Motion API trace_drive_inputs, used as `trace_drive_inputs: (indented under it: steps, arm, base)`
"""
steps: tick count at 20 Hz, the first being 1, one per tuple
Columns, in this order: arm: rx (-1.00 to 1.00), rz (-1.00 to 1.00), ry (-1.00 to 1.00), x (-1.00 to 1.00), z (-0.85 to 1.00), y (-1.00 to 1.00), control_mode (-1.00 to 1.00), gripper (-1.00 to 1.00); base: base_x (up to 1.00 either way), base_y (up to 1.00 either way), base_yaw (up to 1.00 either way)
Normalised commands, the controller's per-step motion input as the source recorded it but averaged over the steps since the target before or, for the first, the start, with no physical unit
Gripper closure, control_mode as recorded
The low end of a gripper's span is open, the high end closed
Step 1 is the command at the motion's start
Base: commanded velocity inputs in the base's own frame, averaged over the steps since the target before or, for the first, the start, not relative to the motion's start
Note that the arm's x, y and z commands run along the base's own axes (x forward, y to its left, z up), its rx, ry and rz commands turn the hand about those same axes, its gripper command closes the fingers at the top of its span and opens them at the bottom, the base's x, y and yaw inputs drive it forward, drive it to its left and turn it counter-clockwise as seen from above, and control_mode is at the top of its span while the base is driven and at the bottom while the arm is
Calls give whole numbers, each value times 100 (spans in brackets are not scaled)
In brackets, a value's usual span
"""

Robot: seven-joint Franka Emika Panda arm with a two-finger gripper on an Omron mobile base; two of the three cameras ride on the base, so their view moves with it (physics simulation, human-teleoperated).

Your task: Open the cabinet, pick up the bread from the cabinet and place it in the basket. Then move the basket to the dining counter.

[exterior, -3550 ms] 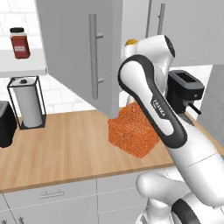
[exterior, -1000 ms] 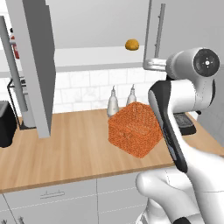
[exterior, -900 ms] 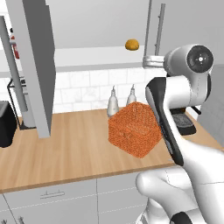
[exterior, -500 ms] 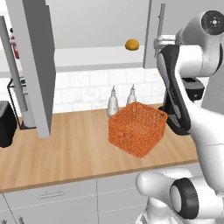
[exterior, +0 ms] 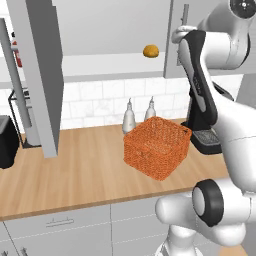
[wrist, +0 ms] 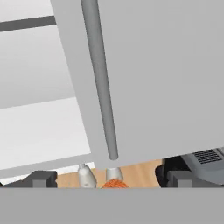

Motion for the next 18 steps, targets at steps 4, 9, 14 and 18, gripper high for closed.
trace_drive_inputs:
  steps: [4,9,14,18]
  arm:
    - [2,4,-18,29,-35,0,-100,-100]
    - [0,1,-13,60,-24,4,-100,-100]
    - [0,1,17,43,25,-1,-100,-100]
    - [0,4,17,34,13,-4,-100,-100]
  base:
    - [0,0,0]
    - [0,0,0]
    - [0,0,0]
    - [0,0,0]
